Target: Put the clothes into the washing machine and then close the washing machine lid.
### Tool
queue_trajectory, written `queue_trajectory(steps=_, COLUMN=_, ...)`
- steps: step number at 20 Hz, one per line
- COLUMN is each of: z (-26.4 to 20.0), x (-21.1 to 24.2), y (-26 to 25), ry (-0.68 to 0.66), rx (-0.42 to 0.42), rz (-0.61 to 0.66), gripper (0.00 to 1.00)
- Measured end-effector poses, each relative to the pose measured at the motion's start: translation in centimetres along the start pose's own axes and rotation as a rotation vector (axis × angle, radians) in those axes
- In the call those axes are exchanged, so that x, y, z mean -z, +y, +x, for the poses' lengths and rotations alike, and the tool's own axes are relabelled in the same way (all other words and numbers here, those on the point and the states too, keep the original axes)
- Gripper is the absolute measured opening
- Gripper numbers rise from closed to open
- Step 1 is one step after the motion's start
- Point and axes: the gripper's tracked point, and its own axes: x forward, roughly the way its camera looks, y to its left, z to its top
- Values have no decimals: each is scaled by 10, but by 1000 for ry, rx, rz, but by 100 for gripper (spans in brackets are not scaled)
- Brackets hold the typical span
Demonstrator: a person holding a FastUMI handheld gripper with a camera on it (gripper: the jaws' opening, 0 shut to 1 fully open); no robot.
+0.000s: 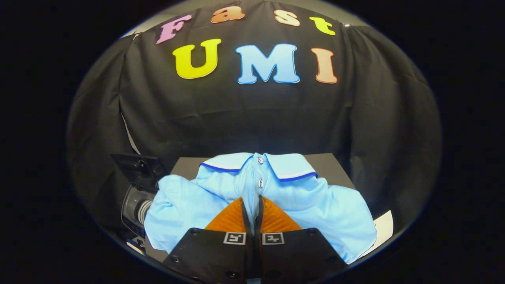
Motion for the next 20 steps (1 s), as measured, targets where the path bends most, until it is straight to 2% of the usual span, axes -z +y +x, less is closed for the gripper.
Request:
queue_trajectory(steps=4, z=-37, x=-28, y=23, ry=-85, rx=5, rz=24, gripper=1)
queue_trajectory(steps=11, z=-105, x=-70, y=91, ry=-194, rx=0, rz=57, gripper=1)
queue_trajectory(steps=20, z=-155, x=-102, y=184, ry=-268, rx=-58, rz=58, gripper=1)
